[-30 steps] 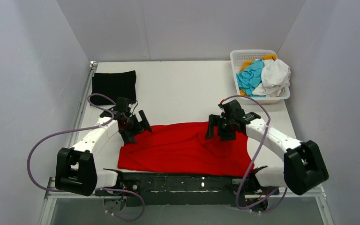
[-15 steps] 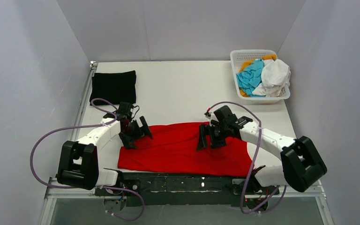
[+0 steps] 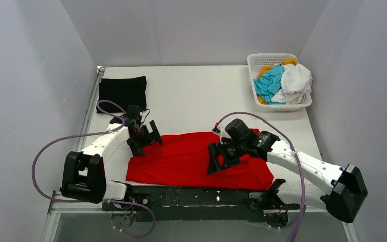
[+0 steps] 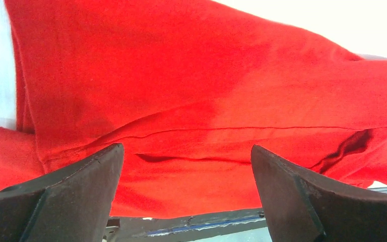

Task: Fold and stack the t-shirts
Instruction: Fold the other side of the tshirt into a rectangle, then rotate the tshirt 90 degrees

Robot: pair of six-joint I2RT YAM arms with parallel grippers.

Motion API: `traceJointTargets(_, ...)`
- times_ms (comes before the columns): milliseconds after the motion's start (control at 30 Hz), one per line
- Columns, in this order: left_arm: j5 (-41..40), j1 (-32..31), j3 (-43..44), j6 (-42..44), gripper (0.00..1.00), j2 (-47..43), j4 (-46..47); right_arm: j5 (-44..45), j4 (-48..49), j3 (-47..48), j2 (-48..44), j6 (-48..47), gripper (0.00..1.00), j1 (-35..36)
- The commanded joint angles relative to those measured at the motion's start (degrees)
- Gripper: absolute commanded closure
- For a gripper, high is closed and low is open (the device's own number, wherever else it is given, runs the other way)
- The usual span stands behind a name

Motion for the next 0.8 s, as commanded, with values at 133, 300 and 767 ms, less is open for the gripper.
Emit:
traceJointTargets(133, 8.8, -0.3, 2.2, -2.8, 0.02, 2.2, 0.5, 17.5, 3.0, -5.7, -0.6, 16.1, 0.02, -12.7)
traceJointTargets(300, 10.2, -0.7, 1.5, -2.0, 0.02, 5.3, 2.1, 26.6, 8.6, -8.9, 1.4, 18.4, 0.02, -13.6)
traceJointTargets(767, 10.5, -0.7, -2.8, -2.3, 0.02, 8.7, 3.7, 27.8, 8.7, -12.2, 9.1, 22.1, 0.02, -20.0)
